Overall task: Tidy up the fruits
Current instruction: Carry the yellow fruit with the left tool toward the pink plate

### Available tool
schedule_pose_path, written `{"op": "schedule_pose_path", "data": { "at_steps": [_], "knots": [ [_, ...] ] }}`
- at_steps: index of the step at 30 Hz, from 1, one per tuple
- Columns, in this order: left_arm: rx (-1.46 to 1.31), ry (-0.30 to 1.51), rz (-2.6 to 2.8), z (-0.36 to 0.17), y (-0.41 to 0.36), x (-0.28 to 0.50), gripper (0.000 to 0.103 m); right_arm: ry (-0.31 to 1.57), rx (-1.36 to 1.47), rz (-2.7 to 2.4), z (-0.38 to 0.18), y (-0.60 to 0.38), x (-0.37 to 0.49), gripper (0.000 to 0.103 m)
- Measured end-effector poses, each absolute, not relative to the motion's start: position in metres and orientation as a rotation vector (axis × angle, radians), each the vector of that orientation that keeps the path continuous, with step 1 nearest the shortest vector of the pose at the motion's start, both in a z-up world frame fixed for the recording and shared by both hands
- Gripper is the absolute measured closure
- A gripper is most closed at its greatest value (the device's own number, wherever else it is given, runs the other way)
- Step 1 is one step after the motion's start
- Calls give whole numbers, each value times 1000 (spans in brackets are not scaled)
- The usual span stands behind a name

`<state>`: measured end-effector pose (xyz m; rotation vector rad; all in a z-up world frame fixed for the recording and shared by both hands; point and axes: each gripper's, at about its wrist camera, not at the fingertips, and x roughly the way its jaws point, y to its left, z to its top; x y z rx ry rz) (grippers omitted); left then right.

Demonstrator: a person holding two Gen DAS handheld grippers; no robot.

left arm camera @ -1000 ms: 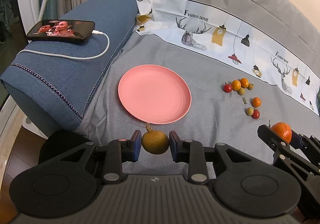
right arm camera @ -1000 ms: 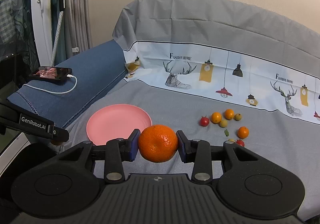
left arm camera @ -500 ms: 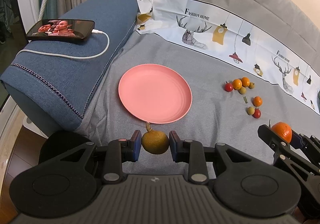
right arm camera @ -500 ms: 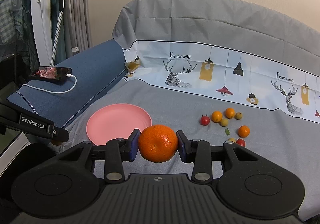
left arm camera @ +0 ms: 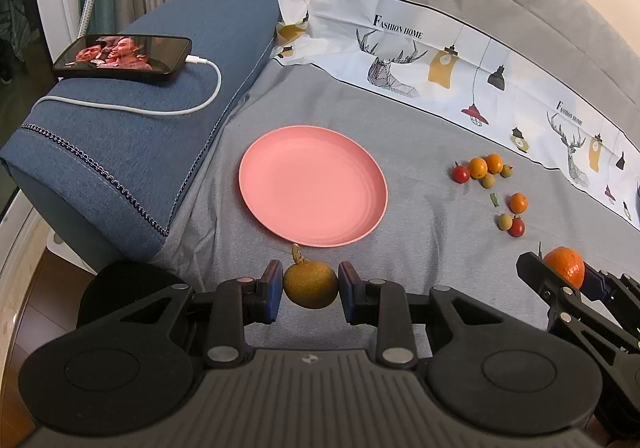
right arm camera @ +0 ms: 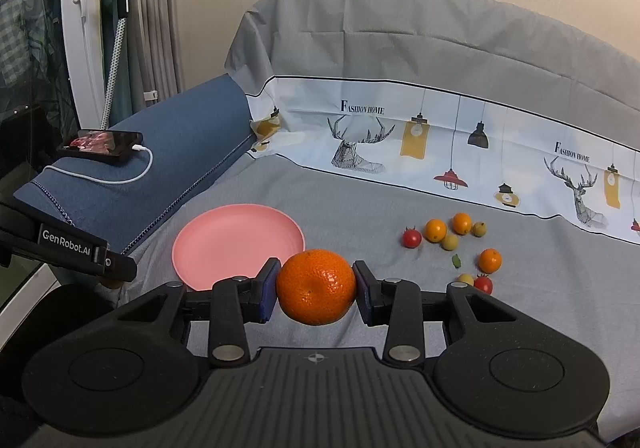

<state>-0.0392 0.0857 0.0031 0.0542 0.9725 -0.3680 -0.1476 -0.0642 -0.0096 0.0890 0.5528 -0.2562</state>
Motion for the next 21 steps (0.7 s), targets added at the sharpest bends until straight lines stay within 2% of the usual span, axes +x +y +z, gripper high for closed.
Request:
{"op": "schedule_pose_path", "data": {
  "at_steps": [21],
  "knots": [
    [45,1014,-340,-11,86,-17,70,601,110,-255,-23,-75,-133,63]
  ]
}}
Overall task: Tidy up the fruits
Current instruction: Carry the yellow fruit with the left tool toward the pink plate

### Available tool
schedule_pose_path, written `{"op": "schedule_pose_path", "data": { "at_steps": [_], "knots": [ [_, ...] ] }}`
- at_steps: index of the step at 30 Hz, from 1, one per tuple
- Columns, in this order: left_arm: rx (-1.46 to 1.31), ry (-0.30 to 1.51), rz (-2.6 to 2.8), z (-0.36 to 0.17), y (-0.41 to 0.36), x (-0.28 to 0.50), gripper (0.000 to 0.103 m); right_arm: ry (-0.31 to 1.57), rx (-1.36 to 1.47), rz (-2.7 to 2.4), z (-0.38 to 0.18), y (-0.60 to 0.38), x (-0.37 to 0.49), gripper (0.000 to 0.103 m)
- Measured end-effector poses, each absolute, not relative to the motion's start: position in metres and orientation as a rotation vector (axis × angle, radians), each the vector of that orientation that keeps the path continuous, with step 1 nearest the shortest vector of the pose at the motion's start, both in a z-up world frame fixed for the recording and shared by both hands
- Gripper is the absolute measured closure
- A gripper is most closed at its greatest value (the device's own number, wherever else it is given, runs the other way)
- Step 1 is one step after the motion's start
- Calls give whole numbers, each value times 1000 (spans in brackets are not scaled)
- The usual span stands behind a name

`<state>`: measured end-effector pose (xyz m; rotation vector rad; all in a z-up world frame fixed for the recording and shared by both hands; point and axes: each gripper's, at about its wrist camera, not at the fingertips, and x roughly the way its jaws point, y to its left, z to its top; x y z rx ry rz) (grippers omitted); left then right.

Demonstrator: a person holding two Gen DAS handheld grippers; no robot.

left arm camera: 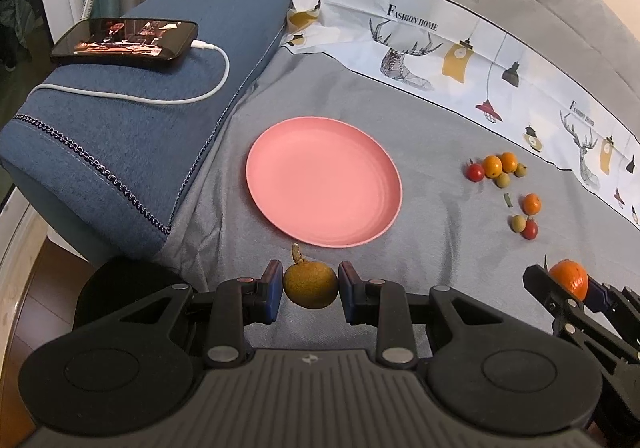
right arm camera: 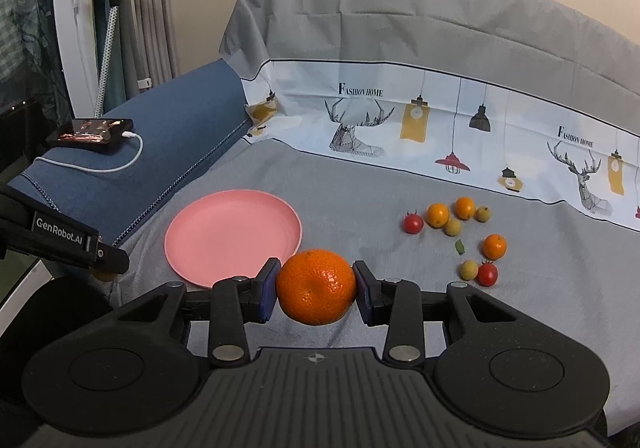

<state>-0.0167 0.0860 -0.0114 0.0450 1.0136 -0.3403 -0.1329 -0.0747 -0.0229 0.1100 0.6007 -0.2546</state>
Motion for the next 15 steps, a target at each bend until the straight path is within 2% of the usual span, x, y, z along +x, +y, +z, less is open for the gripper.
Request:
{"op": "schedule_pose_path", "data": {
  "at_steps": [15],
  "knots": [
    [35,1047,-306,-32,64,45,70,642,68,-227,-48,-79,-70,63]
  ]
}}
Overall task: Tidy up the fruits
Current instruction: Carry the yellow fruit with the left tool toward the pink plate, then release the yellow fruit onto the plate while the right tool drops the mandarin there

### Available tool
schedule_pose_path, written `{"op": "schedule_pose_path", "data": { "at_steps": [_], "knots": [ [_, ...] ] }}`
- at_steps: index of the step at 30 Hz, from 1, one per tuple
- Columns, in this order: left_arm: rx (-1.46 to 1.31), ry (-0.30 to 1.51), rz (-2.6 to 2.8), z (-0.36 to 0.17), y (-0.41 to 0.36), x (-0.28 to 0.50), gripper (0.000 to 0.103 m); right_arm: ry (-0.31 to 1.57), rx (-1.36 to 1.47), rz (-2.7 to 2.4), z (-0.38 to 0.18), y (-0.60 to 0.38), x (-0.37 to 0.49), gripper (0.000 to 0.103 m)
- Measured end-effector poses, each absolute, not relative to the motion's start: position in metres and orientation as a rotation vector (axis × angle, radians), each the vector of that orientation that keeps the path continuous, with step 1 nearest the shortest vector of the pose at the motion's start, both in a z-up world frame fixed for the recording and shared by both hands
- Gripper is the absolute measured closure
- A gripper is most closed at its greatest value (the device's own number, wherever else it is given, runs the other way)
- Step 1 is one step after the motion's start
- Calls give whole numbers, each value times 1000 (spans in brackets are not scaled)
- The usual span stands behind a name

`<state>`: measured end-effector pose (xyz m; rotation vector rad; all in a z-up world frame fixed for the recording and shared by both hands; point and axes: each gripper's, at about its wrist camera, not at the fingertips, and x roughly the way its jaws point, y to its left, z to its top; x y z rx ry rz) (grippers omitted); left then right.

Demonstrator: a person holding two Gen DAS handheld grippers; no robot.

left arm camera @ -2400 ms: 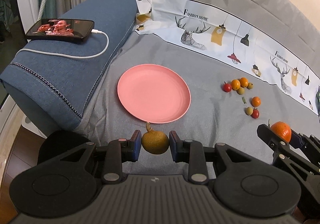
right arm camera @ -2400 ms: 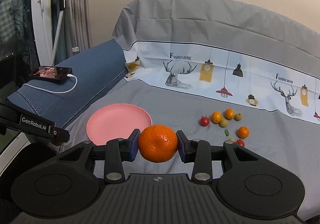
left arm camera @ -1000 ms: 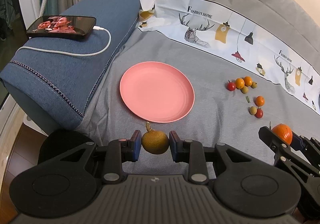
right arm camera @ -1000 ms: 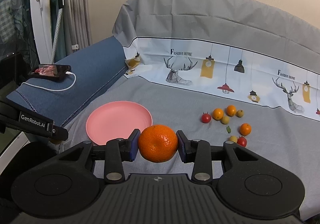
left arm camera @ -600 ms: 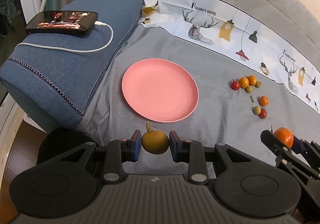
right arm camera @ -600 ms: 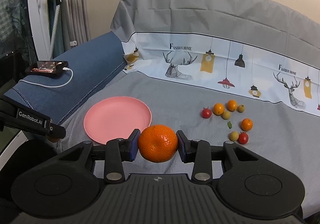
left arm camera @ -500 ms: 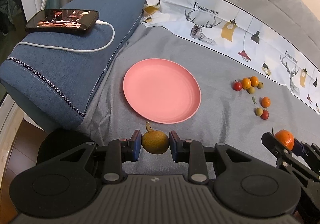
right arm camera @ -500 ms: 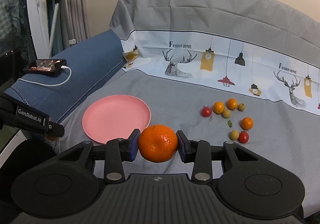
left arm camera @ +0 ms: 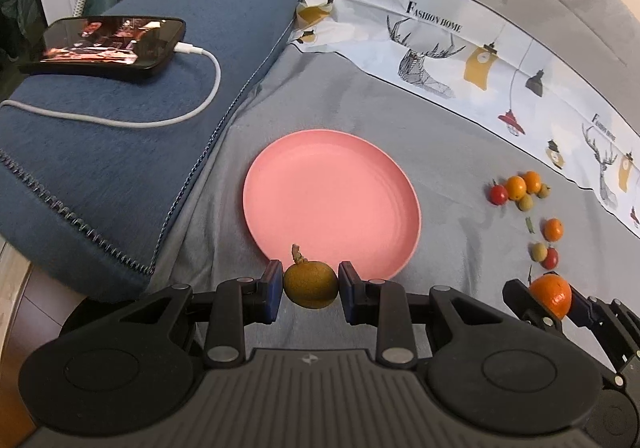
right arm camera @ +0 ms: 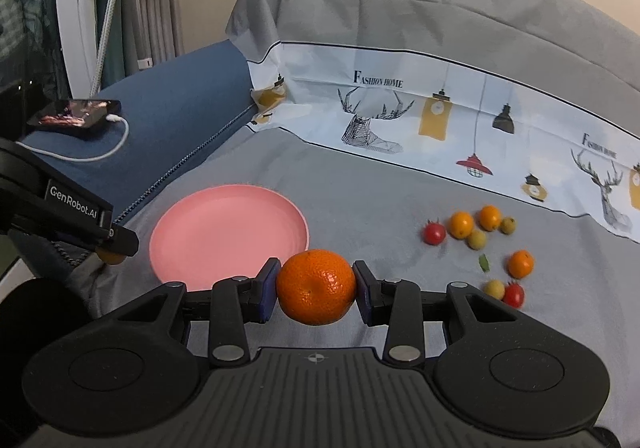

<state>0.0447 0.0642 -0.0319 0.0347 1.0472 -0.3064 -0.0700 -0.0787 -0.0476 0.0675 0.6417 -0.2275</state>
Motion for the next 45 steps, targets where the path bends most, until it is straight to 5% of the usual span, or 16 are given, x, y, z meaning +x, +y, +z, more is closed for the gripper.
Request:
{"op": "schedule_pose_path", "data": {
  "at_steps": [29,31,32,33,35,37,45],
  "knots": [
    [141,1152,-248,-118,20,152,70,787,-54,-48,-123,-81,60,62],
    [158,1153,-253,-121,18,154,55,798,-75,-36,-127,-79,65,62],
    [169,1157,-256,-122,17,156,24,804,-86,-25,-129,-77,67,62],
    [167,1157,-264,-122,17,157,5,811,-99,-8,-130,-76,70,59],
    [145,1133,-276,-117,18,154,0,810,-126,6,-129,-72,73,32],
    [161,1113,-263,-113,19,150,0,781,-152,3,-123,-69,68,22],
    [170,1123,-271,-95,42,111,0,815,-83,-45,-107,-68,26,17]
  ]
}}
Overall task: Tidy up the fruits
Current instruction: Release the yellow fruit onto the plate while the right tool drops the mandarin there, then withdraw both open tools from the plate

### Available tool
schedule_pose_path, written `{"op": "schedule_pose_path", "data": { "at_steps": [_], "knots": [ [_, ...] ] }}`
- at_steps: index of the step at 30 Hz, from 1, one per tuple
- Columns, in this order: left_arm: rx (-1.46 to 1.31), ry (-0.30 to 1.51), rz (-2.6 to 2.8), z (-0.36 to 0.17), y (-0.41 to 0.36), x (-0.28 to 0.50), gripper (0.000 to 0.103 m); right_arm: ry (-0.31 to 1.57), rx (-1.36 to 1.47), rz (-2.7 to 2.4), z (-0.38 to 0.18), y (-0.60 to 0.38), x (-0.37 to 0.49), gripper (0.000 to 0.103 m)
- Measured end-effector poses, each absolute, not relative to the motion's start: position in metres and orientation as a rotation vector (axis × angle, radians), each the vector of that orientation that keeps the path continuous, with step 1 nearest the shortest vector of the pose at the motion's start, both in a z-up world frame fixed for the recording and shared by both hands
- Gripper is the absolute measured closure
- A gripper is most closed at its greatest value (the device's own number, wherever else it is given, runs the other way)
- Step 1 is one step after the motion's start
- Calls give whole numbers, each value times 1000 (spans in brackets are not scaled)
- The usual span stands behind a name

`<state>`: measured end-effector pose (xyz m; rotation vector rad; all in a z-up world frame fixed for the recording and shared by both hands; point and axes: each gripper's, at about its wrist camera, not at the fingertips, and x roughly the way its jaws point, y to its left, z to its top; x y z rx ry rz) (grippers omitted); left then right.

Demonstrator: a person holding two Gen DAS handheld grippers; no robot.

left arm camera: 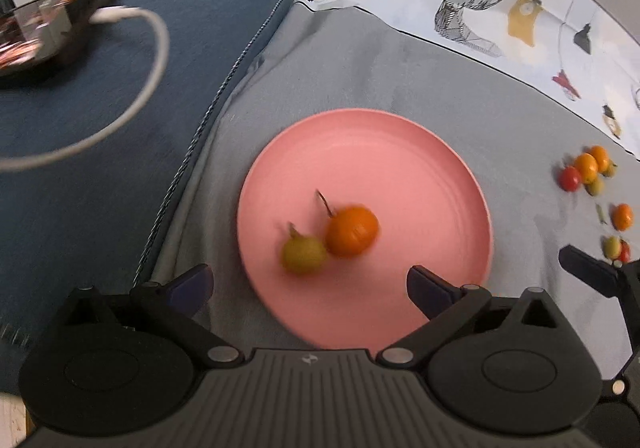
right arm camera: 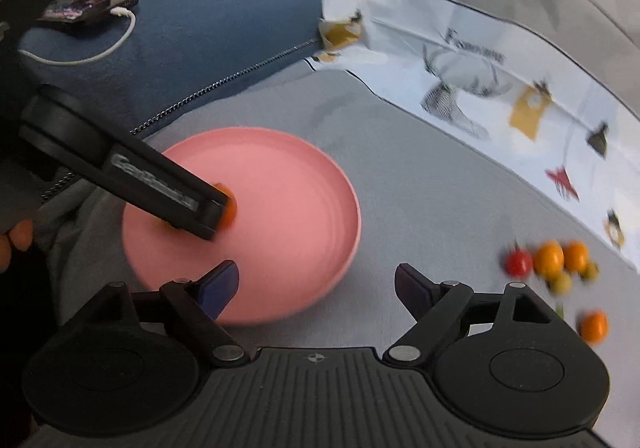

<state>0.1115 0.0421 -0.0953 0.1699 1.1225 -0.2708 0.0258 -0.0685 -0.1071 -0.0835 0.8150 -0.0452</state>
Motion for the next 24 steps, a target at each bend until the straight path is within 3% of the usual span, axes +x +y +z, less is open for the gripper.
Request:
{"op": "schedule_pose_path", "data": {
  "at_steps": [11,24],
  "knots": [
    [124,1068,-244,-45,89,29,0,804,58,-97,-68,-57,-43,13],
    [144,959,-233,-10,101,-32,0,650,45,-159,-18,-52,-114,8]
  ]
}}
